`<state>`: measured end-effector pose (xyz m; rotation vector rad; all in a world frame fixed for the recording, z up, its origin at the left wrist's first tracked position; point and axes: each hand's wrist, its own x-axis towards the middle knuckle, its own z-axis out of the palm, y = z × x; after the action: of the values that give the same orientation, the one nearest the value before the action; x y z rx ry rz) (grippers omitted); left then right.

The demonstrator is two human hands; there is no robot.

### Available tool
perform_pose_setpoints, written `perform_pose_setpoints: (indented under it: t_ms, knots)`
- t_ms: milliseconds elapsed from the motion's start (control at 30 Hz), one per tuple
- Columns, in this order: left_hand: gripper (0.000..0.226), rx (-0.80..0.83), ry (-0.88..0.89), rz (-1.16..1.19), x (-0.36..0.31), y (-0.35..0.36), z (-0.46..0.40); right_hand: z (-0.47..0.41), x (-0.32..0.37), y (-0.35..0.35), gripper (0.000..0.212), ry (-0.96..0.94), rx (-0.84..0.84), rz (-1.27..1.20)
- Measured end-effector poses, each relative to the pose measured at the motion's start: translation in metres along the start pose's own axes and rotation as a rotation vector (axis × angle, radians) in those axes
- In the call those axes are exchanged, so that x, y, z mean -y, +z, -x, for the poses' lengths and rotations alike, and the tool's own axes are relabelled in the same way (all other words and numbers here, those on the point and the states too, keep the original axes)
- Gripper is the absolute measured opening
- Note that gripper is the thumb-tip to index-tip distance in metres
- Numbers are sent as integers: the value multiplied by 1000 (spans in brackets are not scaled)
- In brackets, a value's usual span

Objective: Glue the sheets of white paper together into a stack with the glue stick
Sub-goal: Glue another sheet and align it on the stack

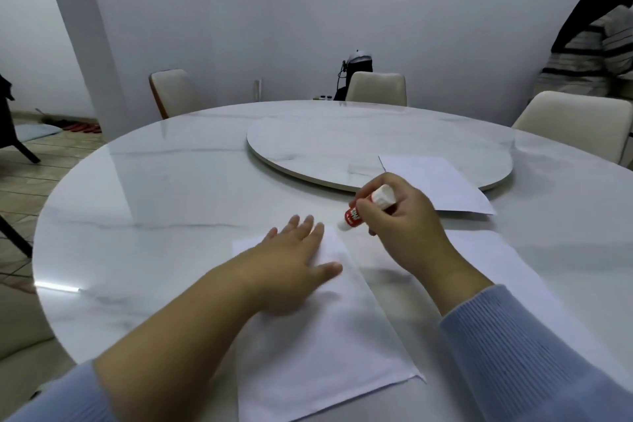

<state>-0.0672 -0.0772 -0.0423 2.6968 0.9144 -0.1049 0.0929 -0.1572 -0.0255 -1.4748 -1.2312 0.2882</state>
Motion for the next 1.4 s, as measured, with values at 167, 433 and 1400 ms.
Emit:
perform_pose_setpoints:
  t_ms: [167,433,1400]
  knots:
    - [66,18,-75,-102,1,16,-2,2,-9,7,7,67,230,111]
    - [60,26,-78,-114,0,14,-3,2,12,-5,8,82,321,152]
    - [60,-31,-9,-44,-8,13,5,-2,2,-8,6,125,-90,-8]
